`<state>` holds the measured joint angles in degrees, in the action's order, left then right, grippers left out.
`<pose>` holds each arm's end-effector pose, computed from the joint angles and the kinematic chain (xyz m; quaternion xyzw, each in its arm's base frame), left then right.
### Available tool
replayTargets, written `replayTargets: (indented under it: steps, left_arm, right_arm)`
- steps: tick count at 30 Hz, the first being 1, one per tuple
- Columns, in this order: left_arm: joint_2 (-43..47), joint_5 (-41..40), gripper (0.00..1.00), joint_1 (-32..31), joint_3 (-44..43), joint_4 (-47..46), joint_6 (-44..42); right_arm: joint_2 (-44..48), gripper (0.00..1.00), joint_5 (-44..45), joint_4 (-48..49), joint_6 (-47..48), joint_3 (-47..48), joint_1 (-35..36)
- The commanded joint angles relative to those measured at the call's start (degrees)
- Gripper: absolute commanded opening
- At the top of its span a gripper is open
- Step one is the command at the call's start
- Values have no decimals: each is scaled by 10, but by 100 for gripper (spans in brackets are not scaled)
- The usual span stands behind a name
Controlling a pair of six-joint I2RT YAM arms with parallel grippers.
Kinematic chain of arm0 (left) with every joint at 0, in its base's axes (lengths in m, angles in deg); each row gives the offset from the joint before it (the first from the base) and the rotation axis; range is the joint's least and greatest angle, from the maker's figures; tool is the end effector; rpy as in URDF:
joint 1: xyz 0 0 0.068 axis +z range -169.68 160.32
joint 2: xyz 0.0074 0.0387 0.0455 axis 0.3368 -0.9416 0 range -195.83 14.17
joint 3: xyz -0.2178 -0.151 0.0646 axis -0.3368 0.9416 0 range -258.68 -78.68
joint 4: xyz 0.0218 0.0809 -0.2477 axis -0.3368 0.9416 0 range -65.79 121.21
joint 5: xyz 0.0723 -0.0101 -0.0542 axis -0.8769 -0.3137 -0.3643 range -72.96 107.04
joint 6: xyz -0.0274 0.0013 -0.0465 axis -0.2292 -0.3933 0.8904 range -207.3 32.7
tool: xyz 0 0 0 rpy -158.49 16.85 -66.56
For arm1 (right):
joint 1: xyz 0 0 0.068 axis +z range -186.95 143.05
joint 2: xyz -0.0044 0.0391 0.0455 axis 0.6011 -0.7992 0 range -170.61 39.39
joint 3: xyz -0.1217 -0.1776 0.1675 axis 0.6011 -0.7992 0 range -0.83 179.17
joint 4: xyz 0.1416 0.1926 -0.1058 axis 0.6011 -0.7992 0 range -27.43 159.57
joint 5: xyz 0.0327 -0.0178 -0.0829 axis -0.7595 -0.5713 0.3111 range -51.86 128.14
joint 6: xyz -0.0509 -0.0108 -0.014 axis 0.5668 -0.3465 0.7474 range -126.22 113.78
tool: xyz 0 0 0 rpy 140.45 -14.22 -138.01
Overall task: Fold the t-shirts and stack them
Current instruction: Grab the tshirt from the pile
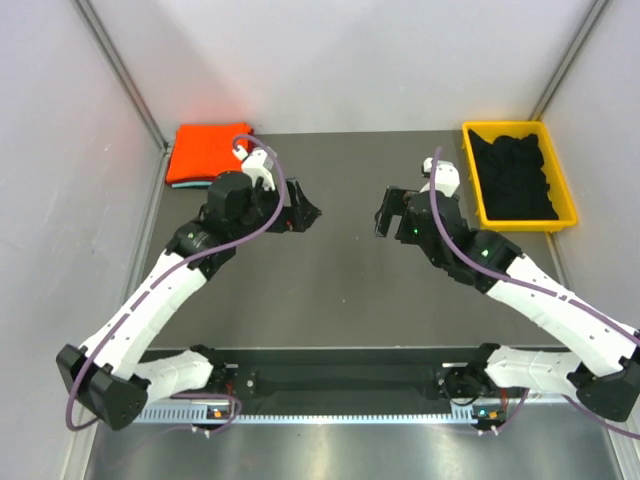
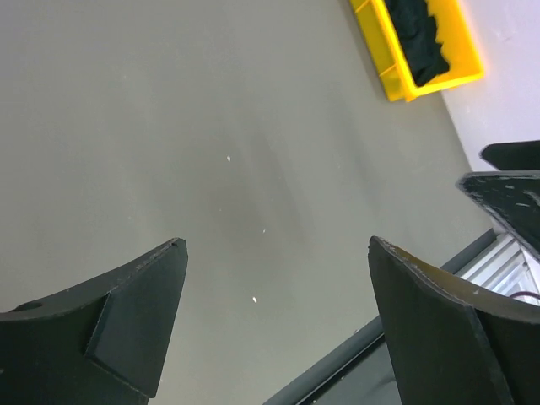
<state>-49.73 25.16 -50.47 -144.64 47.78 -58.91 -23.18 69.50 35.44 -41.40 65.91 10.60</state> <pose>0.2107 -0.1313 0.3792 0.0571 0.8235 -0.3280 0.4593 0.1680 0.1563 0.3733 0.0446 0.8433 0.1427 0.5162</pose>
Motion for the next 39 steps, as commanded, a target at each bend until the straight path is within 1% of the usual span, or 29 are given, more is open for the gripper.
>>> replayTargets:
  steps: [1, 4, 6, 7, 8, 9, 11, 12, 14, 15, 17, 18, 20, 21, 23, 24, 26, 27, 29, 31, 33, 37, 39]
  left_arm:
    - [-25, 20, 92, 1, -30, 18, -8]
    - [-26, 20, 92, 1, -31, 23, -10]
    - [-20, 19, 92, 1, -28, 22, -10]
    - [-18, 18, 92, 1, -28, 21, -10]
    - [-15, 19, 92, 1, -28, 26, -14]
    - [-12, 17, 92, 1, -30, 31, -16]
    - [-7, 12, 92, 1, -31, 44, -25]
    - [-3, 2, 92, 2, -31, 48, -27]
    - [2, -6, 92, 2, -31, 54, -33]
    - [5, -10, 92, 2, -31, 57, -32]
    - [10, -12, 92, 2, -28, 54, -27]
    - [14, -10, 92, 3, -22, 46, -24]
    - [17, 0, 92, 3, -20, 42, -14]
    - [18, 6, 92, 2, -19, 40, -12]
    - [19, 13, 91, 2, -18, 42, -10]
    - [20, 13, 91, 2, -17, 44, -10]
    - [24, 2, 91, 2, -8, 46, -13]
    - [28, -5, 91, 2, -3, 45, -13]
    - [32, -22, 91, 3, 13, 37, -12]
    - [32, -26, 92, 3, 21, 31, -11]
    - [25, -21, 92, 3, 27, 21, -13]
    - [-3, -15, 91, 3, 9, 27, -22]
    - [-14, -28, 91, 3, 7, 28, -25]
  right_arm:
    - [2, 100, 0, 12, -17, 17, -4]
    - [-10, 100, 28, 22, 6, 17, -5]
    - [-24, 100, 63, 30, 42, 6, -12]
    - [-31, 100, 65, 51, 53, 1, -22]
    - [-53, 100, 41, 57, 69, 3, -39]
    - [-68, 100, 19, 59, 73, 20, -80]
    - [-117, 100, -26, 54, 78, 44, -125]
    - [-132, 100, -30, 51, 79, 65, -162]
    - [-157, 100, -26, 59, 89, 81, -198]
    - [-185, 100, -29, 61, 90, 101, -239]
    - [-228, 100, -29, 65, 91, 118, -278]
    - [-243, 100, -25, 73, 90, 132, -312]
    - [-288, 99, -10, 78, 73, 149, -342]
    - [-301, 100, -1, 91, 69, 162, -371]
    - [-343, 99, -8, 103, 62, 178, -400]
    - [-357, 99, -13, 106, 57, 200, -430]
    - [-383, 97, -29, 102, 41, 225, -460]
    - [-403, 96, -47, 106, 36, 243, -493]
    - [-420, 95, -59, 118, 26, 252, -513]
    - [-448, 94, -86, 133, 24, 268, -540]
    - [-490, 93, -116, 127, 21, 297, -563]
    - [-548, 92, -125, 123, 16, 327, -587]
    - [-576, 92, -148, 134, 19, 334, -596]
